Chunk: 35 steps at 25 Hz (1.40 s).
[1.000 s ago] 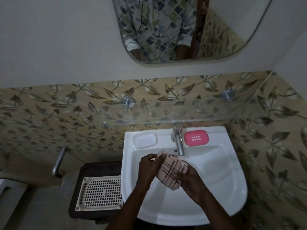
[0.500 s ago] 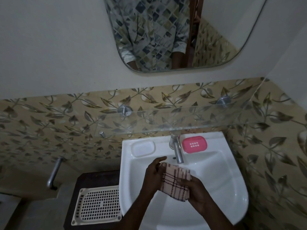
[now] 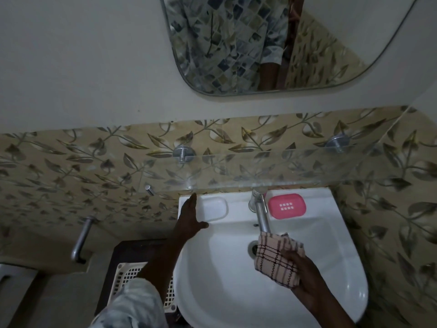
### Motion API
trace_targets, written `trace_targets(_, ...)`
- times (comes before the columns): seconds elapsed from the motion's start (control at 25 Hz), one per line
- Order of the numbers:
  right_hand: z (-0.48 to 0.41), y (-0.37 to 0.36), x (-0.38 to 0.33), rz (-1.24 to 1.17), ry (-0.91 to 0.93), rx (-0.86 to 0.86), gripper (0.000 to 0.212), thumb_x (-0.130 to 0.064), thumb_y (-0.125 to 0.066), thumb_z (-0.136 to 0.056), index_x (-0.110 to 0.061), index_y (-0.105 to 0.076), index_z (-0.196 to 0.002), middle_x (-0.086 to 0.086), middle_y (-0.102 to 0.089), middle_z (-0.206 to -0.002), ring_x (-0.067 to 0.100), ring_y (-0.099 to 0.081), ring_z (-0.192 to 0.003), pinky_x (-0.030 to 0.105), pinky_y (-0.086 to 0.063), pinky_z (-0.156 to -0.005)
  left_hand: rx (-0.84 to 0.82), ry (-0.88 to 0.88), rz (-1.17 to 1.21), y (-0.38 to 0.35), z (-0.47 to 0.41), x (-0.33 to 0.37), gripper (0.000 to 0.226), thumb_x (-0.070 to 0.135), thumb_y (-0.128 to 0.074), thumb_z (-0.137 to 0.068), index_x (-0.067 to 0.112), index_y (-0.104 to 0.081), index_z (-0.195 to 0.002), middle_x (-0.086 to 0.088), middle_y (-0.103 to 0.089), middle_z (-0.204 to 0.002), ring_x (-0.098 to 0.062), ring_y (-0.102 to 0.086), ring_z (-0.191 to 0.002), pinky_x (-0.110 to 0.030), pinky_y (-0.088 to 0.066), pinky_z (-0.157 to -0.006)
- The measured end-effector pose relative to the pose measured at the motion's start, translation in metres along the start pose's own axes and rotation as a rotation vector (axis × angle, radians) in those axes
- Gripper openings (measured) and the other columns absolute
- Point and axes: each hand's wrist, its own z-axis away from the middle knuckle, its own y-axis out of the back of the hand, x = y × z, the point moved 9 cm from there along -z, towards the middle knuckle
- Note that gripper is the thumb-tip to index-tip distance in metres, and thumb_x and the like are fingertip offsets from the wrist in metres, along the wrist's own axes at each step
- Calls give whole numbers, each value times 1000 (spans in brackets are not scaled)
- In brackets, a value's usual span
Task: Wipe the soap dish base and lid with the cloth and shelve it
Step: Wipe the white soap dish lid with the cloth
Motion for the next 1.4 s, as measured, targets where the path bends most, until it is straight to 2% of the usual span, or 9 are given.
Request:
trace_targets(0.12,-2,-6,-3,34,8,-36,31,-2,-57,-87,1,-70,-115,30,-66,-120,42,-66,-110,49,-59,-81,-12,-15,-101,-7,-9,-1,102,16,-79,-81,4,-10,-156,-16,-18,-162,-28,-20,-149,-32,-19,-119)
trace_targets(0.24,-7,-8,-5,92,22,-58,39,4,-57,-87,5,-61,-126,32,-61,-128,46,-61,-117,58,-49,-98,62,-3,-42,-4,-9,1,95,15,-84,-75,2,-27,-151,-17,-33,-152,-30,-32,-141,-34,-29,-114)
trace_targets(0.48,-18,-13,-11,140,28,41,52,5,-66,-73,4,-60,-125,28,-65,-124,42,-63,-114,54,-49,-98,138,-35,219,-6,25,-6,94,18,-94,-59,10,-42,-137,-3,-43,-139,-11,-42,-122,-19,-33,-96)
trace_targets(0.72,-16,-27,-37,92,69,48,48,5,-64,-76,1,-60,-124,24,-70,-115,35,-71,-99,46,-60,-72,232,-129,300,-14,77,27,97,21,-93,-58,13,-42,-140,8,-46,-137,-3,-43,-122,4,-28,-92)
trace_targets(0.8,-13,-28,-42,99,76,48,47,5,-65,-76,1,-61,-123,21,-72,-112,33,-73,-96,44,-61,-70,251,-209,252,-16,95,46,92,21,-90,-60,10,-42,-138,1,-46,-136,-9,-44,-124,0,-27,-99)
trace_targets(0.92,-10,-32,-45,81,78,24,44,7,-63,-78,0,-63,-121,23,-71,-114,33,-73,-97,43,-61,-71,232,-385,113,-18,116,73,87,16,-83,-67,7,-39,-142,-6,-43,-142,-19,-40,-132,-23,-31,-113)
trace_targets(1.08,-4,-40,-55,101,102,-2,40,9,-61,-83,-1,-63,-122,23,-69,-118,33,-70,-101,44,-60,-78,158,-557,-90,-12,133,102,89,5,-74,-73,7,-30,-150,-11,-37,-152,-26,-34,-142,-46,-31,-117)
trace_targets(1.28,1,-42,-73,61,143,-1,43,8,-61,-85,0,-59,-127,22,-67,-121,31,-69,-102,47,-56,-90,107,-718,-337,1,141,141,87,-4,-71,-70,1,-33,-148,-17,-37,-152,-33,-41,-136,-42,-36,-114)
trace_targets(1.4,4,-44,-78,24,158,-33,50,6,-64,-83,3,-56,-132,24,-64,-127,36,-62,-116,53,-47,-103,103,-852,-545,4,152,165,96,-7,-73,-62,7,-33,-148,-12,-38,-150,-29,-51,-117,-37,-46,-101)
